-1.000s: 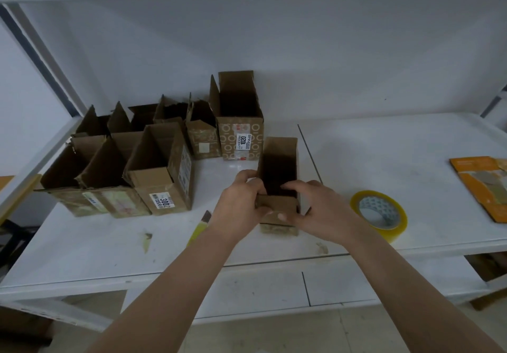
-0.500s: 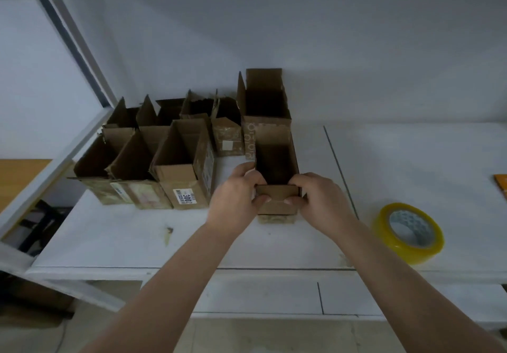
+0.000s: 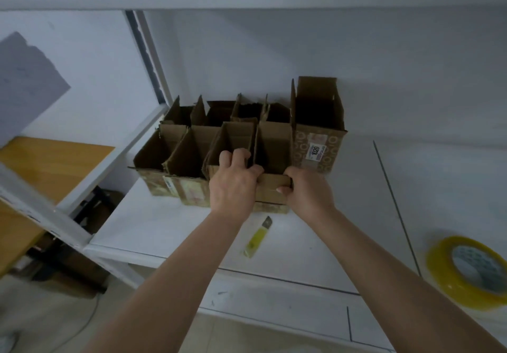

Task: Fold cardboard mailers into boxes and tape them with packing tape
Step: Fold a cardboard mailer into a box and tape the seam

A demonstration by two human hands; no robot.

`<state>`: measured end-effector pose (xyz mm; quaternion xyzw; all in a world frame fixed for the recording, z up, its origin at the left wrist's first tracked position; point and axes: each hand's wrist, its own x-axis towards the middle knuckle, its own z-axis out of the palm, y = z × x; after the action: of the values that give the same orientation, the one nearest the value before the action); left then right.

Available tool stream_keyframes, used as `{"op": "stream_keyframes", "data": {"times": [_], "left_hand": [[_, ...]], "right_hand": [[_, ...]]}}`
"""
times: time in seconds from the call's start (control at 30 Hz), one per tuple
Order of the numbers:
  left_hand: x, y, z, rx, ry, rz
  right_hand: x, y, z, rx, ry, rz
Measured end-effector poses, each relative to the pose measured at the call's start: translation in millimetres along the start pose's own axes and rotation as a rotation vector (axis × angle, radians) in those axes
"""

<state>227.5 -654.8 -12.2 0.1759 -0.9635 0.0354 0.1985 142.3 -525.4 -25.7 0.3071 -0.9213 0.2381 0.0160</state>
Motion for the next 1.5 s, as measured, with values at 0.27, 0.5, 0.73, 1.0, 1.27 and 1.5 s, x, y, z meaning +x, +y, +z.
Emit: {"op": "stream_keyframes", "data": {"times": [0.27, 0.5, 0.73, 1.0, 1.27, 1.5], "left_hand": [[-3, -11, 8, 0.012, -0.048, 0.023], [-6, -2, -3, -0.091, 0.073, 0.140], [4, 26, -4, -0.239, 0.087, 0.312], [-5, 134, 1, -0.426, -0.003, 0.657], [-30, 258, -3, -0.508, -0.076, 0.892], [-46, 385, 4, -0.523, -0.108, 0.932]], "right_hand": [[3, 0, 18, 0.064, -0.050, 0.043], [-16, 3, 11, -0.028, 0.018, -0.002], [-52, 33, -28, -0.246, 0.176, 0.049], [-130, 97, -75, -0.397, 0.241, 0.350], [-215, 176, -119, -0.387, 0.314, 0.622], [-271, 281, -162, -0.426, 0.321, 0.688]]}}
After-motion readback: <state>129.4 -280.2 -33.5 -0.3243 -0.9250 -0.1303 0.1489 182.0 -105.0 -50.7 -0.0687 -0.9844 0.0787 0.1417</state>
